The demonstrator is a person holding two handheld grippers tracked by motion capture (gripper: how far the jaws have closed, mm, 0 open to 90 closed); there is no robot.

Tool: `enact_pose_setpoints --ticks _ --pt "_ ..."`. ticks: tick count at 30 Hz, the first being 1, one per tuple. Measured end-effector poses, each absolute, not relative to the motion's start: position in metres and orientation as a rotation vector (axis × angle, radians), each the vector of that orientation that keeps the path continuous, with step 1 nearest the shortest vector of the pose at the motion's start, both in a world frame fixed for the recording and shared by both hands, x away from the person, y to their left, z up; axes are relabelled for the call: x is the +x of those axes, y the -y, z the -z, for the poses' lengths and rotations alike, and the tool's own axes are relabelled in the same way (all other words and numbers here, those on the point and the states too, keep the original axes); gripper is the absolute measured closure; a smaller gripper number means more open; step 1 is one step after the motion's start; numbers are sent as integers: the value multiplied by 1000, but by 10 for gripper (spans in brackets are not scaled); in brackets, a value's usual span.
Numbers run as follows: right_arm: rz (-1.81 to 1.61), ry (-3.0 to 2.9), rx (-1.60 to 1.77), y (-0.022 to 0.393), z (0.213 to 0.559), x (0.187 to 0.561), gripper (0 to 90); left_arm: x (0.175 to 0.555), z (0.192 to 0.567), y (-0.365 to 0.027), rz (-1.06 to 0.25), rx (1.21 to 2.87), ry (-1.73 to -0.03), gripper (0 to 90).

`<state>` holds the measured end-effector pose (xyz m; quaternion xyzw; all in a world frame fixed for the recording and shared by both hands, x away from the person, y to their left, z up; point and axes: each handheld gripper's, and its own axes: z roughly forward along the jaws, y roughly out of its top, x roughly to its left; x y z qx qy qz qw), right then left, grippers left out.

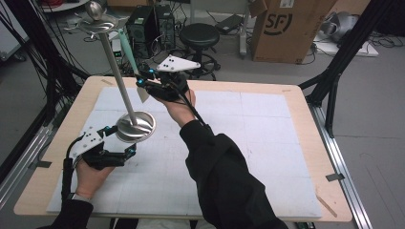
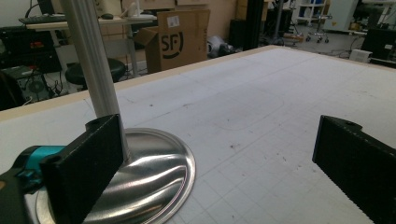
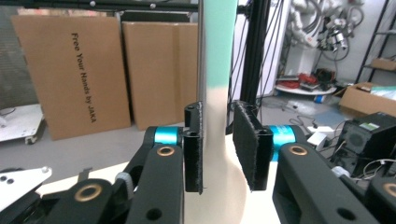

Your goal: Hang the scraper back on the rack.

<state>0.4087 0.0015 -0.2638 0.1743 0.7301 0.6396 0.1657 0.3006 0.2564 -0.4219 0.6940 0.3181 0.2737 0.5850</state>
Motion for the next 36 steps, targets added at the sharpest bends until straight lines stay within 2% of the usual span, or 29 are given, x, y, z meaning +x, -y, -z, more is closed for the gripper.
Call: enact_pose_setpoints --ticks 2,9,12,21,23,29,30,31,36 --pt "-1826 -2079 499 1 265 407 699 300 422 -257 -636 1616 -743 27" --pt "-1820 -2109 492 19 270 396 453 300 422 -257 -641 1617 -743 27" --pt "-1803 -2102 490 32 274 392 411 299 422 -257 -640 1621 -744 27" --pt "-1726 -2167 493 78 295 381 214 298 420 -263 -658 1603 -752 27" --pt "-1710 -2184 502 89 301 378 207 298 420 -265 -658 1596 -760 27" --pt "-1712 -2191 590 116 318 371 93 298 421 -263 -657 1606 -758 27" --pt "-1743 -2199 621 120 321 369 69 298 421 -263 -657 1607 -758 27" --pt "-1755 -2200 641 122 324 368 3 298 421 -263 -657 1605 -759 27" --pt "-1705 -2207 655 139 340 355 0 298 421 -262 -655 1608 -759 27"
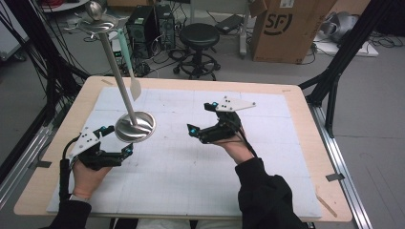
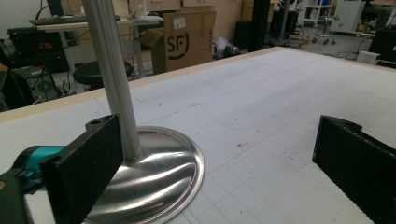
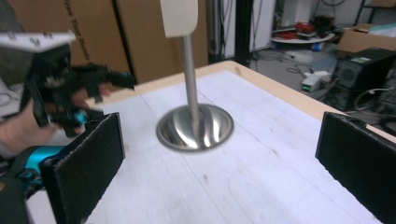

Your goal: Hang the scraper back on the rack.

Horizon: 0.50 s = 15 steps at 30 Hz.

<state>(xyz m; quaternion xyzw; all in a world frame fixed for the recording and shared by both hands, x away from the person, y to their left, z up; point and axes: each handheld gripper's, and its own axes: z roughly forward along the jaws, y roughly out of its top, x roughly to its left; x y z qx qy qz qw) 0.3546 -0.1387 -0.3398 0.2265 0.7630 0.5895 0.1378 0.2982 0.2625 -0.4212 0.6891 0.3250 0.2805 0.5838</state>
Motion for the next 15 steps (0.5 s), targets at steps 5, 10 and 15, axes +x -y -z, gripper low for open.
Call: enact_pose_setpoints --ticks 5,10,15 --pt "-1677 -2176 644 156 352 343 0 298 421 -262 -656 1611 -759 27" --pt "-1628 -2149 662 172 365 336 0 298 422 -262 -654 1612 -759 27" --pt "-1587 -2137 716 187 375 331 0 298 422 -261 -654 1613 -756 27"
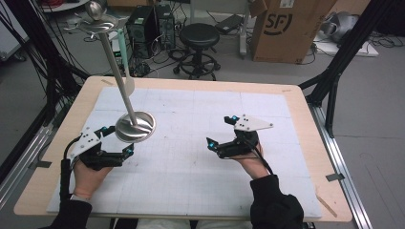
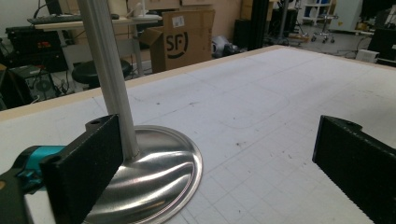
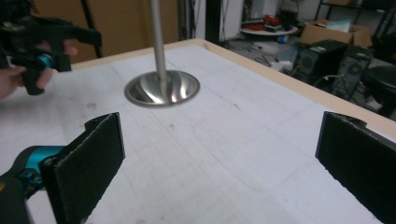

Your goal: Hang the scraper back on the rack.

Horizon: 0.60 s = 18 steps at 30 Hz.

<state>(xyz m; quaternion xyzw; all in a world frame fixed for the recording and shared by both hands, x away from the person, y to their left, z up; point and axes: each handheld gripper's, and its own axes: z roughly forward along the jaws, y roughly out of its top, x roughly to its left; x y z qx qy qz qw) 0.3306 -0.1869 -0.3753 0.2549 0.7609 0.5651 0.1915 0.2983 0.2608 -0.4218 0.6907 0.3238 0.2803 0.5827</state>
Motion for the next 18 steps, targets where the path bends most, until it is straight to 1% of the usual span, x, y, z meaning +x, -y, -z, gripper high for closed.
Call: enact_pose_setpoints --ticks 12,18 --pt "-1626 -2085 733 219 391 322 0 298 422 -260 -641 1607 -736 27" --pt "-1645 -2055 761 247 405 315 1 298 422 -259 -637 1606 -733 27"
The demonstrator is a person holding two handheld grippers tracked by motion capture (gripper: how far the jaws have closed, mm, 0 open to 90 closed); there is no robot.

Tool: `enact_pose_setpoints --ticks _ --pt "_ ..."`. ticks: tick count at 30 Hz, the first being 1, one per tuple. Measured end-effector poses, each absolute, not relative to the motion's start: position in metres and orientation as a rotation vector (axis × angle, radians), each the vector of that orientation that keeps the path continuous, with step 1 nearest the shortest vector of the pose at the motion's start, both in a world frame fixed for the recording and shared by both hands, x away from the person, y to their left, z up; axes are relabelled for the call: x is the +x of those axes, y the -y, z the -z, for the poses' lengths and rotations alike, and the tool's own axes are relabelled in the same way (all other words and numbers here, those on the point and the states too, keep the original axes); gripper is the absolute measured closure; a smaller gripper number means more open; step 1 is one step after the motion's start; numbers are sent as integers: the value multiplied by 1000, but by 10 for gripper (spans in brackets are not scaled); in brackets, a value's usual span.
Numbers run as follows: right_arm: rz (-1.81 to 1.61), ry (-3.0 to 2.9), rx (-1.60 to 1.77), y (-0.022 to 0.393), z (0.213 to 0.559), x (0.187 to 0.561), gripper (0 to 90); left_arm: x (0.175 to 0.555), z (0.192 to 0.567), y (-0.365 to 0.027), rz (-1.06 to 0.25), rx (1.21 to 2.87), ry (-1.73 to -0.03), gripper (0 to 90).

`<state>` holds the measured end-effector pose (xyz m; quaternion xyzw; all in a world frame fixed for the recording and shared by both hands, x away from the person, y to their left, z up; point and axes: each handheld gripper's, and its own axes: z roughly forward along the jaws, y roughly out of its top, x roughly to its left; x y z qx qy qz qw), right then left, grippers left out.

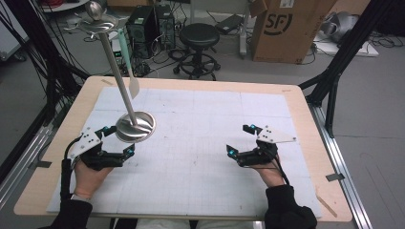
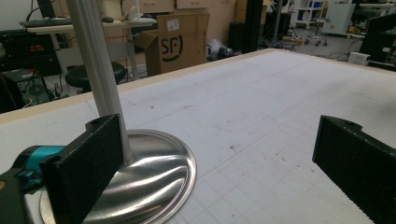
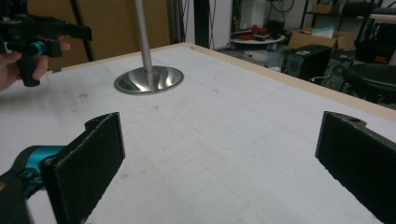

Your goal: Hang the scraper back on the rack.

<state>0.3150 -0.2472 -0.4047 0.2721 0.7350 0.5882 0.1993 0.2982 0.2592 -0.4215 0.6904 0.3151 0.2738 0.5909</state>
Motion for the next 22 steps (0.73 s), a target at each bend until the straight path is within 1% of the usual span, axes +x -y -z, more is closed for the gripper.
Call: enact_pose_setpoints --ticks 6,15,18,22 --pt "-1681 -2004 862 282 420 312 1 299 422 -258 -628 1604 -731 27" --pt "-1672 -1856 974 326 424 310 1 300 422 -259 -624 1595 -735 27" --pt "-1673 -1824 999 338 425 307 1 301 423 -259 -631 1596 -733 27" --pt "-1663 -1816 993 342 426 306 1 304 424 -263 -623 1585 -767 26"
